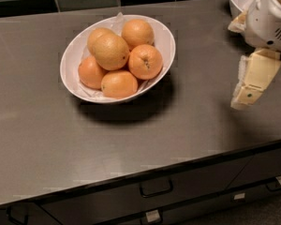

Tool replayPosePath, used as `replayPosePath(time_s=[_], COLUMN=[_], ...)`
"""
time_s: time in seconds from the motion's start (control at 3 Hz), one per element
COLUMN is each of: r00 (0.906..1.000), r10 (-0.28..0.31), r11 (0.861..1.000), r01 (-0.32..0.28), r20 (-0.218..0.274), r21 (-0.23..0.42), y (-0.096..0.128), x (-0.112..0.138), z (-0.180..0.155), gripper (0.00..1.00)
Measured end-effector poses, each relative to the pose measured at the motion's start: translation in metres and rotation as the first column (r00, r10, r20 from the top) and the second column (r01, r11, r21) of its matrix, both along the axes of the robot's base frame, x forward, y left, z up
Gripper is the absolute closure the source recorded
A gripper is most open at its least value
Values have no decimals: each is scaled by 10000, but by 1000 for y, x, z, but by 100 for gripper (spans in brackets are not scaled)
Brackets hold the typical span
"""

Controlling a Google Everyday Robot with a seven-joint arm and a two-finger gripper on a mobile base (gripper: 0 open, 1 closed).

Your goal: Pick orange from white bowl

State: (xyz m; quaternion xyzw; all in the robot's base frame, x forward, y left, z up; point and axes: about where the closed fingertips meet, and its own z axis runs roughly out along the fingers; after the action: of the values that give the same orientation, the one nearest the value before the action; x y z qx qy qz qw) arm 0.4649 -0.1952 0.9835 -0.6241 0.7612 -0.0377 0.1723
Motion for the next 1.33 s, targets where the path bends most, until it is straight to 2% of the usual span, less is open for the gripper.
replayPosePath(time_s=[0.67,1.0,1.33], r00=[9922,9766,9766], r10=[1164,2126,2127], r11=[9926,9752,9751], r01=[-1178,-2142,-2143], r20=[457,327,330], r21=[295,562,562], y=[51,87,87], x=[54,71,71], z=[8,5,5], gripper=[0,0,0])
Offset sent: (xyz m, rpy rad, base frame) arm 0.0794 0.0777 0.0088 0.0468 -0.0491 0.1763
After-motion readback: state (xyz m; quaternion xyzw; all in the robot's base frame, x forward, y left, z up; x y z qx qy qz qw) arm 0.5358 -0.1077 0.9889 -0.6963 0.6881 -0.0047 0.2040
